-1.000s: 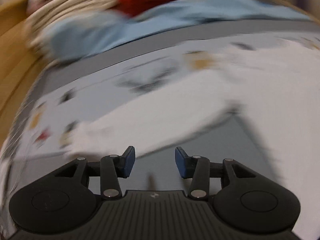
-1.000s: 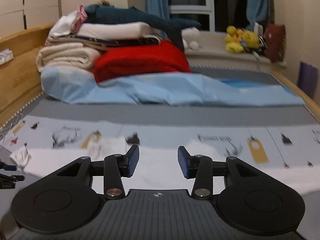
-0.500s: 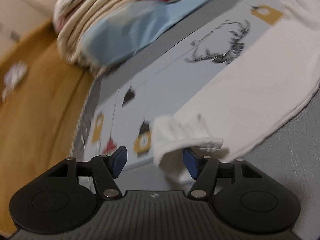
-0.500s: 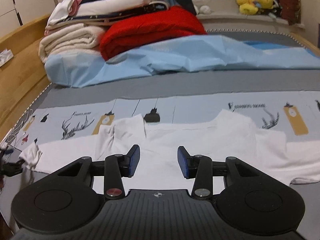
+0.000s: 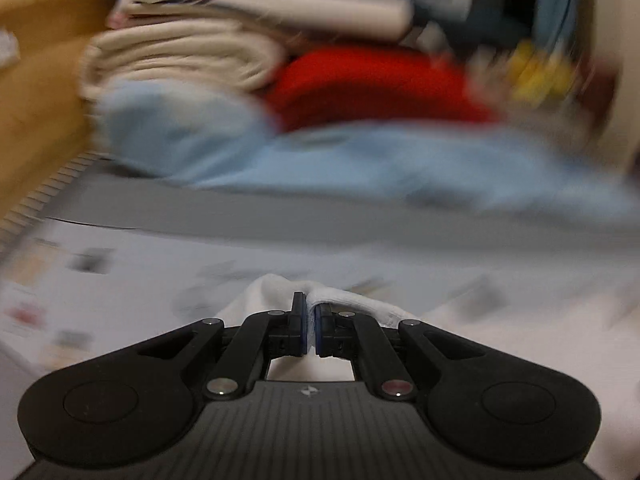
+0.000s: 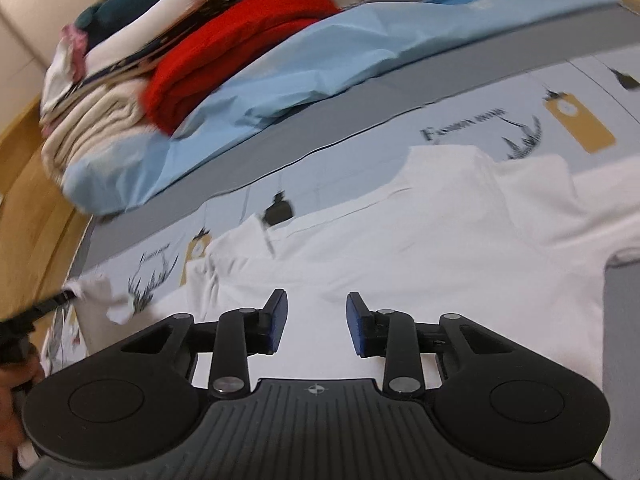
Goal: Fold small clothes
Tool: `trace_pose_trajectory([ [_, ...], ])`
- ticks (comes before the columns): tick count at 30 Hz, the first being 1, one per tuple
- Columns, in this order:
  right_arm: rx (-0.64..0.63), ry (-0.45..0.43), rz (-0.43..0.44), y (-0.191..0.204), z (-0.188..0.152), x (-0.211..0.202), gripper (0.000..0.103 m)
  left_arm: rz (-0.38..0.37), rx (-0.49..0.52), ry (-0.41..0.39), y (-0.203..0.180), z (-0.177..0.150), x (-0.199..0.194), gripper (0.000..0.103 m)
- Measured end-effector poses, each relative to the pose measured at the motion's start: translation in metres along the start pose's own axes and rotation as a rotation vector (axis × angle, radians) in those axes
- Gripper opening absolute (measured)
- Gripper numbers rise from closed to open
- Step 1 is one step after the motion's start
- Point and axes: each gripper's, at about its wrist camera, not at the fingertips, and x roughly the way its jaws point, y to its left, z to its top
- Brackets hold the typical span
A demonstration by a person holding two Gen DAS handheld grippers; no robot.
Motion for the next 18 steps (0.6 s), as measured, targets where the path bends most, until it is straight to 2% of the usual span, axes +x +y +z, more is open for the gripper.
trace_pose_trajectory([
  [2,0.057,-0.016,-0.016,-0.011,0.003,-0.002,0.034,-0.162,-0.031,-0.04,-0.057,0.004,-0.013,0.004],
  [3,0.087,-0.028,-0.028,-0.017,0.005,-0.004,0.035,-0.248,-0.041,-0.034,-0.084,0.002,-0.017,0.008],
  [4,0.115,-0.043,-0.044,-0.023,0.007,-0.004,0.035,-0.343,-0.044,0.003,-0.11,-0.002,-0.016,0.027],
  [6,0.168,-0.07,-0.093,-0.039,0.009,-0.004,0.036,-0.496,-0.017,0.104,-0.149,-0.013,-0.013,0.053],
  [7,0.197,-0.073,-0.114,-0.046,0.01,-0.003,0.036,-0.529,0.002,0.11,-0.157,-0.017,-0.014,0.053],
  [8,0.23,-0.071,-0.13,-0.055,0.01,-0.001,0.036,-0.532,0.03,0.105,-0.162,-0.02,-0.014,0.053],
  [10,0.285,-0.056,-0.145,-0.069,0.01,0.004,0.036,-0.479,0.053,0.097,-0.155,-0.016,-0.009,0.053],
  [12,0.319,-0.039,-0.15,-0.079,0.009,0.011,0.036,-0.43,-0.008,0.094,-0.127,-0.011,0.0,0.053],
  [16,0.331,-0.015,-0.157,-0.088,0.008,0.029,0.037,-0.246,-0.102,0.118,-0.066,0.002,0.018,0.051],
  [18,0.33,0.004,-0.173,-0.091,0.009,0.043,0.037,-0.146,-0.131,0.155,-0.038,0.005,0.025,0.051],
])
